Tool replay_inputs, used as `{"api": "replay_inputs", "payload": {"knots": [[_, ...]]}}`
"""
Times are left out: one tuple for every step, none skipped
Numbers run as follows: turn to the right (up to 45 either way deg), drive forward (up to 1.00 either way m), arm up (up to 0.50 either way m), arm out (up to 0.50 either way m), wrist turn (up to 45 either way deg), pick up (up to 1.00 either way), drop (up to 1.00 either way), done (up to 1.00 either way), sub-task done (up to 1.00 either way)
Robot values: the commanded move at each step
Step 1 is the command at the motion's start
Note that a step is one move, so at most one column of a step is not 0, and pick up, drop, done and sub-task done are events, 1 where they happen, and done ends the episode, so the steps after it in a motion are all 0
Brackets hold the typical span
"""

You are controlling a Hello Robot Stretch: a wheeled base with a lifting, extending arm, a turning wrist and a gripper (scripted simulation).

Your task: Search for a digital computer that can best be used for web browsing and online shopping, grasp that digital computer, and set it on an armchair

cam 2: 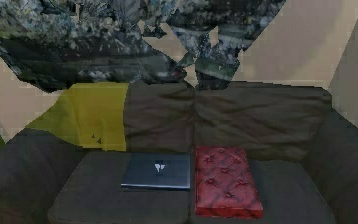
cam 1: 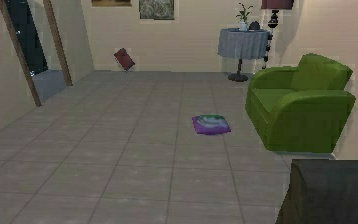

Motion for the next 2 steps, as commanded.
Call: {"api": "replay_inputs", "payload": {"knots": [[0.0,0.00,0.00,0.46,0.0,0.00,0.00,0.00,0.00],[0.0,0.00,0.00,0.00,45.0,0.00,0.00,0.00,0.00]]}}
